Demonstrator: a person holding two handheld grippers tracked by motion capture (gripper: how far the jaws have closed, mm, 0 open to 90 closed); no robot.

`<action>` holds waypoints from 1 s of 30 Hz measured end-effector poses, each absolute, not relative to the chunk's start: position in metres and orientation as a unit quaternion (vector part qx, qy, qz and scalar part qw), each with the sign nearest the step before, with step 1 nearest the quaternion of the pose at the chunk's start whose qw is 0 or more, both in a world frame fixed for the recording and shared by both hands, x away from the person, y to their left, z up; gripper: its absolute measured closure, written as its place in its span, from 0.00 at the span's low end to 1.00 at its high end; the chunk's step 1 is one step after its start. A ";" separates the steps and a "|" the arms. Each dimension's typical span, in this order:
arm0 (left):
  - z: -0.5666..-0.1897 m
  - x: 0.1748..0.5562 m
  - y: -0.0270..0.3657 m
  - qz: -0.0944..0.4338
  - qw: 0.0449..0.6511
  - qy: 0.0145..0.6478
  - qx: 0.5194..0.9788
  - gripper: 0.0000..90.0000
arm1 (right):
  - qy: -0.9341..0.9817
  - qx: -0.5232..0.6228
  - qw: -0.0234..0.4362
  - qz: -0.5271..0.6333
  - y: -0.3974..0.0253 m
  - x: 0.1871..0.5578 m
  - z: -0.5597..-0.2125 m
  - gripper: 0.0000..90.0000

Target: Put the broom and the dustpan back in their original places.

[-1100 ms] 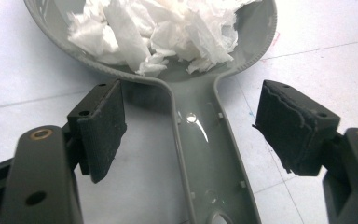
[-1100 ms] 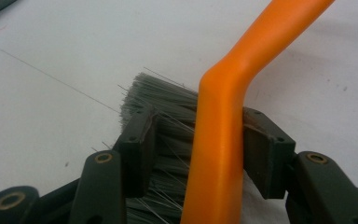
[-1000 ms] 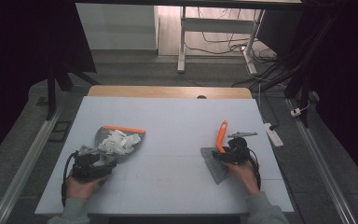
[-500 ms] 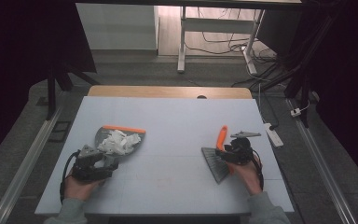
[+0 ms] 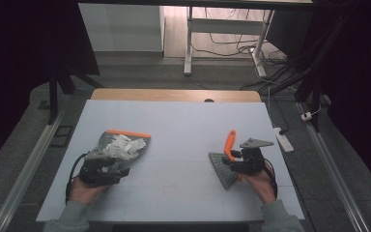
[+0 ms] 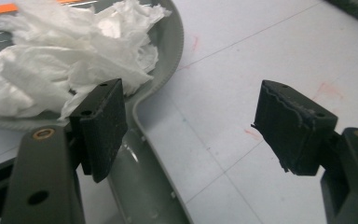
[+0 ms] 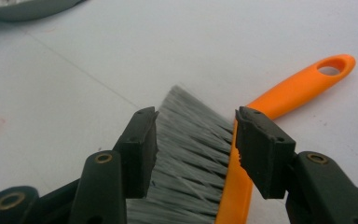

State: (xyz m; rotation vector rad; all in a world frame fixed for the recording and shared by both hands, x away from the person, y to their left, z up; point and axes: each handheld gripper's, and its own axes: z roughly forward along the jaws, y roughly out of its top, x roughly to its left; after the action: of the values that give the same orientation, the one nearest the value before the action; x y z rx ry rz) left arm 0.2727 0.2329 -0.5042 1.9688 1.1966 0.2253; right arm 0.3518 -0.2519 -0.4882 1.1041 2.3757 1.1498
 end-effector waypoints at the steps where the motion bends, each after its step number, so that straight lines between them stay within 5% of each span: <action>1: -0.504 0.274 0.234 0.083 0.404 0.472 0.779 0.29 | 0.824 0.379 0.138 0.398 -0.252 0.350 -0.489 0.53; 30: -0.512 0.258 0.237 0.083 0.404 0.458 0.787 0.29 | 0.833 0.323 0.159 0.421 -0.278 0.314 -0.495 0.53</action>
State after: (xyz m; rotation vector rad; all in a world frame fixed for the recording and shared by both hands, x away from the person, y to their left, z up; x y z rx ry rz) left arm 0.2576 0.2374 -0.5117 1.9876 1.1576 0.2107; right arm 0.3141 -0.2784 -0.4952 0.9219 2.3799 1.2026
